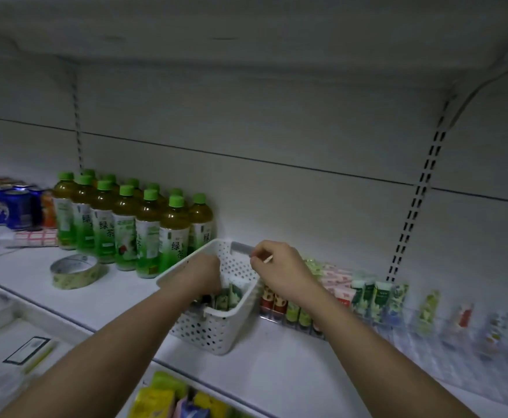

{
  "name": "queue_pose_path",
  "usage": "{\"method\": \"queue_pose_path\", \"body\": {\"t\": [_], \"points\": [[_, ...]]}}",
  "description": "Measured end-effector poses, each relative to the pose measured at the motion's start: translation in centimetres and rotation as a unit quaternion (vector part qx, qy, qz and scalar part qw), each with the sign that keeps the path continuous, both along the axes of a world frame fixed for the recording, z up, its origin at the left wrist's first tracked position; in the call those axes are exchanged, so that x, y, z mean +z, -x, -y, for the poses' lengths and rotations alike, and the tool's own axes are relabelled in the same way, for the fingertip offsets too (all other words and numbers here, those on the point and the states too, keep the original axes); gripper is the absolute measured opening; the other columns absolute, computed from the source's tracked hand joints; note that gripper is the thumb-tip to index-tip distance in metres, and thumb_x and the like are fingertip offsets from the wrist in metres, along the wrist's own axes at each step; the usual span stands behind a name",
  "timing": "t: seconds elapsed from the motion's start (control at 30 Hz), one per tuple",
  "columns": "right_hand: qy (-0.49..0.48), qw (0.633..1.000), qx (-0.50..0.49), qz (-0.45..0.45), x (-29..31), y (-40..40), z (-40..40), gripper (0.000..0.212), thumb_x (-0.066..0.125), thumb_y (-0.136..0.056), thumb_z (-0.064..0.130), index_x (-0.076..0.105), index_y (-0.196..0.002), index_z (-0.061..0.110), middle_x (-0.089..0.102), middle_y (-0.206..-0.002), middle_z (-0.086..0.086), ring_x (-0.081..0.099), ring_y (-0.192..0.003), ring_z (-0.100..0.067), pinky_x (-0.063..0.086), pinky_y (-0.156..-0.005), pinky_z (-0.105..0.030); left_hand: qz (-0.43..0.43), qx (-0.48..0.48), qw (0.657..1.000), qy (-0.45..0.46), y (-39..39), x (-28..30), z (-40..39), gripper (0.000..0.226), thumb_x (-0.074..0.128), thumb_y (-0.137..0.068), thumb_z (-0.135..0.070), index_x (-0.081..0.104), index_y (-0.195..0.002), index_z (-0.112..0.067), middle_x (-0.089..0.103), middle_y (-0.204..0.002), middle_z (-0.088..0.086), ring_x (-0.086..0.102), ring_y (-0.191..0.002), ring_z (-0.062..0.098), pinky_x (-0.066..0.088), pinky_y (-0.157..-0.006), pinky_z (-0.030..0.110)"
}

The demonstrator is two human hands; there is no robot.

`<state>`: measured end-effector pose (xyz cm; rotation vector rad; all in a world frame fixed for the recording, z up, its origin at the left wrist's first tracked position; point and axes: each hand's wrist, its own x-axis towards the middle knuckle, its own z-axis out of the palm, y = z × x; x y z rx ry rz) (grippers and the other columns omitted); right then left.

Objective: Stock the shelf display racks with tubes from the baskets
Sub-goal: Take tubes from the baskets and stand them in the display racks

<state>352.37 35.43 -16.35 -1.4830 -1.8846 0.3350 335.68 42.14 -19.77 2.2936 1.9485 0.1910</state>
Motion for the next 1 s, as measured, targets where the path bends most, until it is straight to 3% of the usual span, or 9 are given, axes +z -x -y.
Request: {"method": "queue_pose_path", "body": {"t": [0.27, 0.4, 0.5, 0.6, 0.67, 0.73, 0.8, 0.9, 1.0], "points": [[0.013, 1.0, 0.002, 0.019, -0.7, 0.6, -2.6, 0.014, 0.058, -0.093, 0.024, 0.071, -0.098, 0.021, 0.069, -0.096, 0.008, 0.063, -0.082, -0.006, 0.054, -0.074, -0.026, -0.029, 0.008, 0.998, 0.046, -0.9, 0.3, -1.5, 0.032, 0.068, -0.085, -0.019, 0.056, -0.113, -0.011, 0.058, -0.095, 0.003, 0.054, -0.085, 0.019, 0.044, -0.071, 0.027], [0.04, 0.998, -0.01, 0.045, -0.4, 1.6, -5.0, 0.017, 0.057, -0.092, 0.017, 0.071, -0.102, 0.019, 0.067, -0.101, 0.004, 0.063, -0.081, -0.011, 0.049, -0.065, -0.021, 0.052, 0.008, 0.999, 0.015, 1.1, 1.4, -0.7, 0.012, 0.066, -0.084, -0.014, 0.056, -0.092, -0.012, 0.061, -0.097, 0.006, 0.057, -0.085, 0.02, 0.048, -0.071, 0.027], [0.082, 0.992, -0.031, 0.095, -0.5, 2.6, -7.4, 0.02, 0.054, -0.092, 0.008, 0.072, -0.1, 0.007, 0.068, -0.108, -0.004, 0.065, -0.092, -0.022, 0.055, -0.079, -0.035, 0.159, 0.014, 0.987, -0.024, 3.4, 2.1, -0.4, 0.004, 0.069, -0.081, -0.006, 0.066, -0.08, -0.005, 0.064, -0.081, 0.006, 0.065, -0.078, 0.02, 0.056, -0.069, 0.029], [0.141, 0.975, -0.021, 0.17, -0.9, 3.7, -9.1, 0.024, 0.054, -0.092, 0.005, 0.067, -0.112, 0.005, 0.066, -0.107, -0.01, 0.065, -0.099, -0.028, 0.055, -0.081, -0.035, 0.37, 0.017, 0.929, 0.001, 5.1, 2.3, 0.3, 0.007, 0.073, -0.079, 0.0, 0.067, -0.077, -0.004, 0.067, -0.077, 0.009, 0.069, -0.074, 0.02, 0.059, -0.066, 0.028], [0.182, 0.953, 0.016, 0.243, -1.4, 4.5, -9.7, 0.032, 0.059, -0.091, 0.005, 0.061, -0.124, 0.008, 0.064, -0.114, -0.011, 0.063, -0.105, -0.027, 0.049, -0.077, -0.029, 0.532, -0.005, 0.845, 0.051, 5.5, 2.4, 1.0, 0.009, 0.071, -0.081, 0.002, 0.068, -0.088, -0.003, 0.068, -0.083, 0.01, 0.071, -0.077, 0.019, 0.059, -0.069, 0.026], [0.22, 0.931, 0.034, 0.288, -2.1, 5.2, -10.3, 0.038, 0.061, -0.092, 0.007, 0.058, -0.13, 0.01, 0.061, -0.127, -0.009, 0.06, -0.105, -0.024, 0.046, -0.072, -0.023, 0.62, -0.025, 0.781, 0.07, 5.6, 1.8, 1.2, 0.017, 0.07, -0.082, 0.002, 0.064, -0.097, -0.006, 0.069, -0.086, 0.008, 0.072, -0.078, 0.018, 0.058, -0.07, 0.025], [0.249, 0.916, 0.026, 0.314, -2.6, 5.6, -10.9, 0.043, 0.057, -0.092, 0.003, 0.054, -0.134, 0.011, 0.057, -0.133, -0.01, 0.058, -0.106, -0.024, 0.049, -0.07, -0.025, 0.646, -0.017, 0.761, 0.056, 5.4, 1.0, 1.0, 0.03, 0.071, -0.082, 0.002, 0.058, -0.107, -0.008, 0.066, -0.089, 0.009, 0.07, -0.082, 0.021, 0.059, -0.072, 0.028], [0.269, 0.893, 0.029, 0.36, -3.0, 6.0, -11.6, 0.049, 0.051, -0.09, -0.003, 0.051, -0.138, 0.008, 0.053, -0.139, -0.013, 0.056, -0.118, -0.029, 0.051, -0.087, -0.034, 0.659, -0.004, 0.751, 0.046, 5.1, 0.2, 0.5, 0.05, 0.075, -0.078, 0.003, 0.05, -0.121, -0.004, 0.06, -0.093, 0.014, 0.067, -0.086, 0.027, 0.06, -0.074, 0.032], [0.289, 0.883, 0.04, 0.367, -3.4, 6.0, -12.1, 0.051, 0.052, -0.09, -0.003, 0.052, -0.138, 0.012, 0.053, -0.138, -0.011, 0.059, -0.115, -0.028, 0.05, -0.071, -0.027, 0.632, -0.028, 0.773, 0.037, 5.1, 0.1, 0.5, 0.049, 0.077, -0.075, 0.003, 0.055, -0.117, -0.005, 0.061, -0.106, 0.02, 0.068, -0.087, 0.028, 0.059, -0.071, 0.029]]}}
